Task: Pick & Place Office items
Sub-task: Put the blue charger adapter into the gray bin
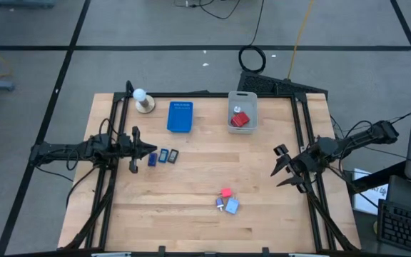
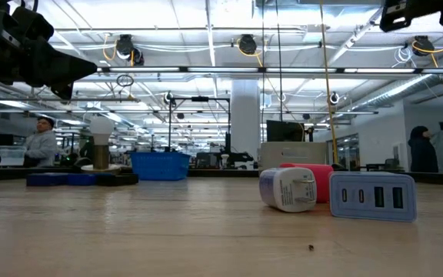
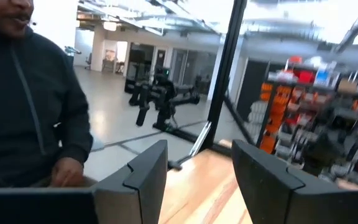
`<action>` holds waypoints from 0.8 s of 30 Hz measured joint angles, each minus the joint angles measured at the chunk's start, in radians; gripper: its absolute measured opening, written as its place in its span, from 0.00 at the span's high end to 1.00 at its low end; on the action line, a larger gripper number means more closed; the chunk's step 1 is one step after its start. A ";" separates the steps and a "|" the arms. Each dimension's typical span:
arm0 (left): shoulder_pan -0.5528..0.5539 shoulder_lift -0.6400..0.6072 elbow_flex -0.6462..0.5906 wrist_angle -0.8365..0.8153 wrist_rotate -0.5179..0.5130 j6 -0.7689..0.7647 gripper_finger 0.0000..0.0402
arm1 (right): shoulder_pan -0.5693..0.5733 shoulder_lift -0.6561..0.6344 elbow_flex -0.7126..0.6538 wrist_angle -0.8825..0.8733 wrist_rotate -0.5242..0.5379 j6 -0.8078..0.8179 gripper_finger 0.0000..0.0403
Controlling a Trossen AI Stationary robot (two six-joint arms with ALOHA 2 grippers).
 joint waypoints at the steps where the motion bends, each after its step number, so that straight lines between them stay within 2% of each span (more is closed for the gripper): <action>1: 0.000 0.000 0.000 0.000 0.000 0.000 0.95 | 0.000 0.000 0.000 0.021 0.000 -0.027 0.58; 5: 0.000 0.000 0.000 0.000 0.000 0.000 0.95 | 0.000 0.000 0.000 0.108 0.000 -0.119 0.58; 8: 0.000 0.000 0.000 0.000 0.000 0.000 0.95 | 0.000 0.006 0.000 0.200 0.014 -0.106 0.58; 12: 0.000 0.000 0.000 0.000 0.000 0.000 0.95 | 0.004 0.074 0.002 0.257 0.133 -0.038 0.57; 17: 0.000 0.000 0.000 0.000 0.000 0.000 0.95 | 0.050 0.254 0.080 0.251 0.381 -0.049 0.57; 24: 0.000 0.000 0.000 0.000 0.000 0.000 0.95 | 0.148 0.546 0.323 -0.201 0.804 -0.009 0.47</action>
